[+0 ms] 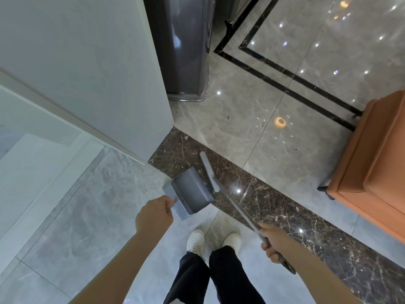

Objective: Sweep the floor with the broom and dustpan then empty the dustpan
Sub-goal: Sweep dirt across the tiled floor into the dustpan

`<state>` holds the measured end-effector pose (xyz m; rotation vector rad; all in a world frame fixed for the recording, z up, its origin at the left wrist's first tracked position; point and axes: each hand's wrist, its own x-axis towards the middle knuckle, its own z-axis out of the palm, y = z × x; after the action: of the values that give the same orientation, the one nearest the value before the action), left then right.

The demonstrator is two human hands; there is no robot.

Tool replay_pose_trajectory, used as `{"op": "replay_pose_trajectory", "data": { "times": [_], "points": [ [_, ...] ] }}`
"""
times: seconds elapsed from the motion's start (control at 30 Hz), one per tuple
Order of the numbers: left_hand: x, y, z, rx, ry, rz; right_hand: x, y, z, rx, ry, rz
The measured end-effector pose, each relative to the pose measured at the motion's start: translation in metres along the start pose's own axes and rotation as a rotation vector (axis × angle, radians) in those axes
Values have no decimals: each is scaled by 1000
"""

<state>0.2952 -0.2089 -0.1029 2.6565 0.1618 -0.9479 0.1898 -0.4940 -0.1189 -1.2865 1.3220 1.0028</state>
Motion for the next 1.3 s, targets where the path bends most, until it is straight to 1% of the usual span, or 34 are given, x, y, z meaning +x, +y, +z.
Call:
{"op": "replay_pose_trajectory", "data": {
  "times": [0.13, 0.23, 0.33, 0.43, 0.53, 0.6, 0.7, 0.83, 0.9, 1.0, 1.13, 1.2, 1.3],
  "points": [
    [-5, -16, -2, 25, -15, 32, 2, 5, -20, 75, 120, -30],
    [-8, -27, -2, 57, -31, 30, 9, 8, -28, 101, 152, -3],
    [-5, -38, -5, 57, 0, 4, 16, 11, -21, 96, 117, 31],
    [-1, -43, -7, 57, 26, -6, 16, 10, 5, 26, 47, 28],
    [1, -43, -6, 51, 30, -8, 8, -1, 29, -29, -31, 10],
    [0, -44, -4, 52, 36, -2, 2, -11, 33, -58, -71, 10],
    [0, -46, -3, 57, 43, 3, -9, -24, 27, -94, -62, -14],
    [1, -46, -3, 55, 67, 12, -10, -32, 23, -165, 50, -54],
    [1, -46, -2, 63, 71, 17, -4, -32, 32, -209, 71, -70],
    [0, -47, -3, 64, 73, 17, 2, -30, 53, -205, -12, -34],
    [1, -47, -5, 83, 58, 25, -7, -29, 68, -280, -152, -25],
    [1, -46, -5, 82, 49, 22, -14, -32, 60, -250, -166, -29],
    [-1, -47, -7, 71, 36, 23, -21, -36, 45, -234, -110, -52]
  ]
}}
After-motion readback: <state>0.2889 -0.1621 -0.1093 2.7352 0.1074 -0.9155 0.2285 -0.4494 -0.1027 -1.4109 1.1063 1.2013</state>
